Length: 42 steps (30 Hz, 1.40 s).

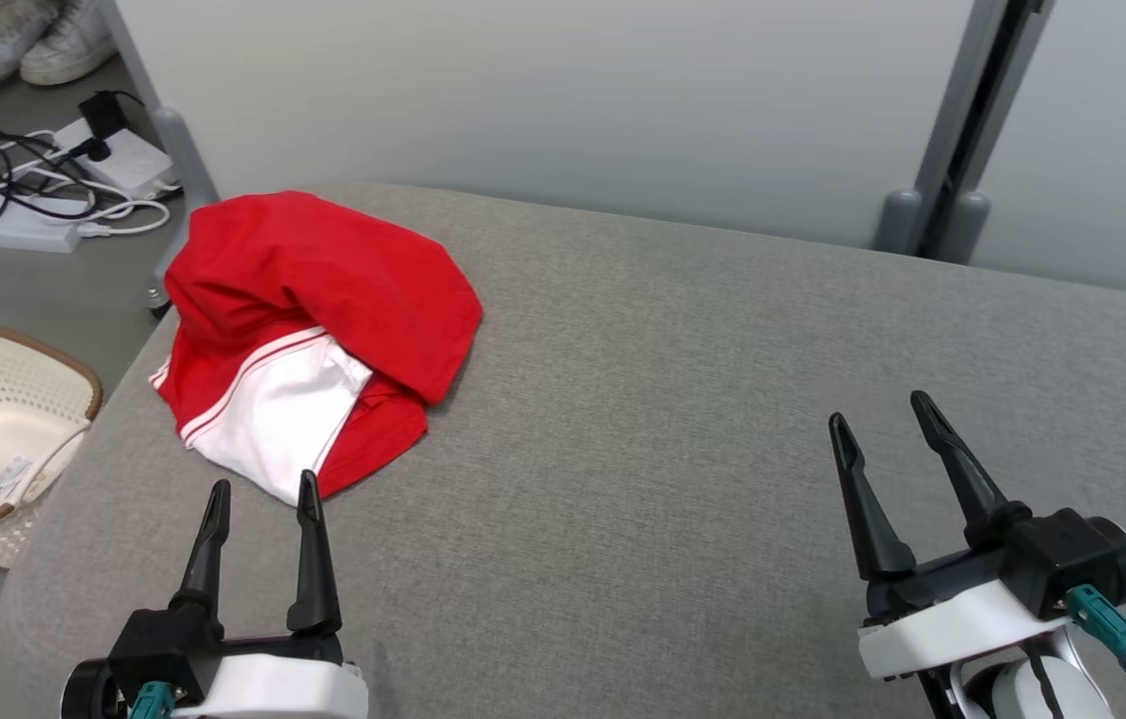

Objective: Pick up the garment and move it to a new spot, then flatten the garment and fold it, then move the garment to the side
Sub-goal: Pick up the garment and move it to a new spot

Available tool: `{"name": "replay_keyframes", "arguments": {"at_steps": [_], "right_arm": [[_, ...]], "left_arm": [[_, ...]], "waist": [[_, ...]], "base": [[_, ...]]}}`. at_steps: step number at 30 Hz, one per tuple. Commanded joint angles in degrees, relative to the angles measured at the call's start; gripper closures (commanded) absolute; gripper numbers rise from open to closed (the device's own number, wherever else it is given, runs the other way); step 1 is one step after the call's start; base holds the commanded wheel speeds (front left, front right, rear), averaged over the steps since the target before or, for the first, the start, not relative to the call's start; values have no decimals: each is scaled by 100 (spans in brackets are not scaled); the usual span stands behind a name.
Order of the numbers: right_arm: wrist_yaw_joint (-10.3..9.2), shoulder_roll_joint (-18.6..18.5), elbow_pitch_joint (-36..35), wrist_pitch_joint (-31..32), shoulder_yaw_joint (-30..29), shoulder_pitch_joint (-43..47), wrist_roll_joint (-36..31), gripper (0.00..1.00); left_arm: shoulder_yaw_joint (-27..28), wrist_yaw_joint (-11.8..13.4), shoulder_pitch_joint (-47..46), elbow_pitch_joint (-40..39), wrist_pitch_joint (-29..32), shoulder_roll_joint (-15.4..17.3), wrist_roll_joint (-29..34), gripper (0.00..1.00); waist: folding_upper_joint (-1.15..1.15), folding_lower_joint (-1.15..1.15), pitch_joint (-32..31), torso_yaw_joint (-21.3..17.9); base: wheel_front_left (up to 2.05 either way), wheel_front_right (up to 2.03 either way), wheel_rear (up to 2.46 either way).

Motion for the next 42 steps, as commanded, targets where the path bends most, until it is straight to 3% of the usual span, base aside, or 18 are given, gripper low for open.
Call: {"name": "replay_keyframes", "arguments": {"at_steps": [1,10,25,37,42], "right_arm": [[4,-36,14,-29,21,54,19,0],[4,-36,38,-29,194,118,16,0],[4,-36,58,-29,432,-36,109,0],[4,-34,-14,-29,283,86,83,0],[4,-36,-81,-29,306,-100,-201,0]], "left_arm": [[19,-4,72,-27,-12,23,24,0],[3,-16,174,-66,-12,27,281,0],[63,101,281,-187,-12,23,200,0],[76,-55,117,-82,-12,22,211,0],[186,-263,-117,-224,-11,23,-332,0]], "waist": [[0,0,-94,311],[0,0,-161,770],[0,0,-163,853],[0,0,-73,812],[0,0,297,740]], "base": [[0,0,0],[0,0,0],[0,0,0],[0,0,0],[0,0,0]]}}
